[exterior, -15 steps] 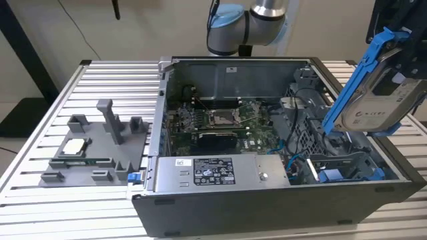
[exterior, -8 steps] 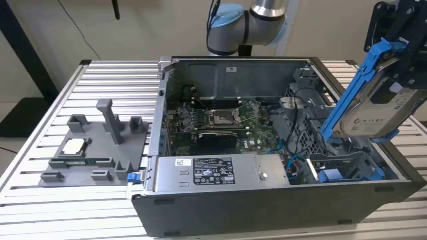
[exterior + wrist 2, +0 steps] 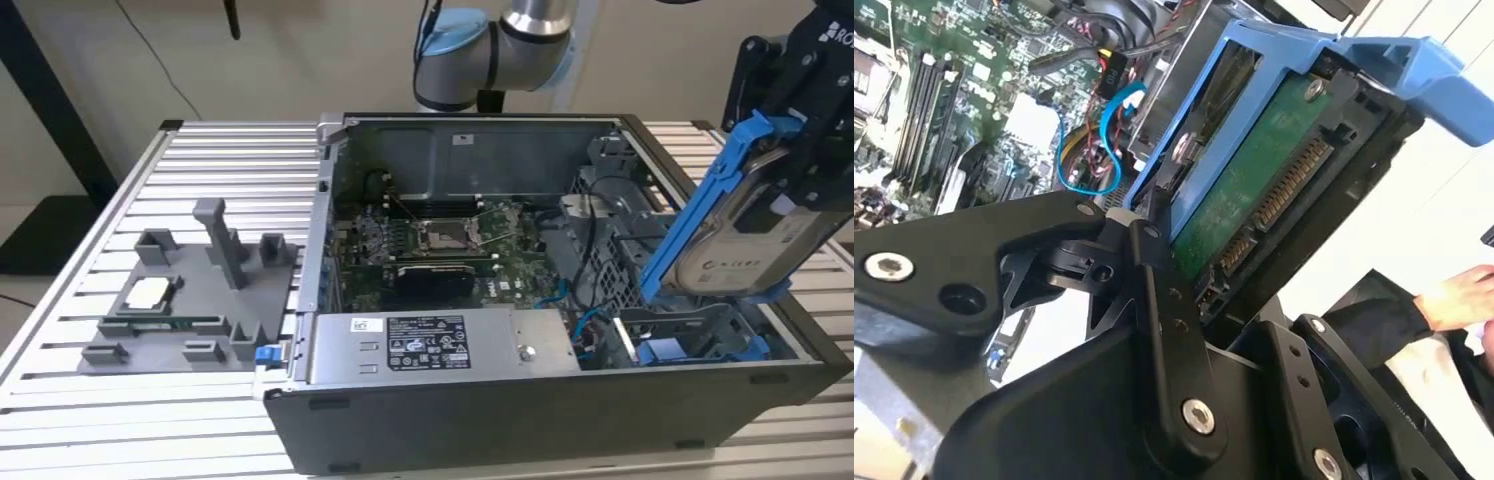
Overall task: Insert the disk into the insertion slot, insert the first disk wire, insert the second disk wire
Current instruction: 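Insert the disk into the insertion slot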
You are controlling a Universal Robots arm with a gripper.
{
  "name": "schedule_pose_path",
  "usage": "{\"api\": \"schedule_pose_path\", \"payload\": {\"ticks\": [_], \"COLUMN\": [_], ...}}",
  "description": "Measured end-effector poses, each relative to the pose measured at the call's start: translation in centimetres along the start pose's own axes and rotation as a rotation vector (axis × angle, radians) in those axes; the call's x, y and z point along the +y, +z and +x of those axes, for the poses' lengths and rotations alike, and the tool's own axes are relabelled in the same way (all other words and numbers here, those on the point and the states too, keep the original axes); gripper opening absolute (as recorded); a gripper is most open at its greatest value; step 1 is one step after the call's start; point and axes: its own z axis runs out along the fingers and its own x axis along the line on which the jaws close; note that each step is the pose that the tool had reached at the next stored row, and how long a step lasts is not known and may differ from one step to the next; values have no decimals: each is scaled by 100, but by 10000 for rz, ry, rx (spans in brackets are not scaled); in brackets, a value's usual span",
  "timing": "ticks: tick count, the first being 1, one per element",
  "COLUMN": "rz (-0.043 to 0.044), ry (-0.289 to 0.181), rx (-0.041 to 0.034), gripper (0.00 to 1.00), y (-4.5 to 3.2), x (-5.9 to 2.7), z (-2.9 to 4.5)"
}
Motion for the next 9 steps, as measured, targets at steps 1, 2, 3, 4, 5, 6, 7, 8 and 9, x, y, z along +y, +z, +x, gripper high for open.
{"api": "schedule_pose_path", "payload": {"ticks": [1,2,3,4,5,6,7,8,9], "rz": [0,0,2,4,6,8,9,11,13], "ry": [0,0,0,-1,-1,-1,-2,1,1], "rx": [0,2,3,2,2,0,0,0,1], "gripper": [33,33,33,33,33,33,33,33,33], "y": [18,36,53,72,90,109,126,144,163], "x": [-1,-2,-3,-4,-5,-6,-7,-6,-7], "z": [3,3,3,3,4,3,3,4,4]}}
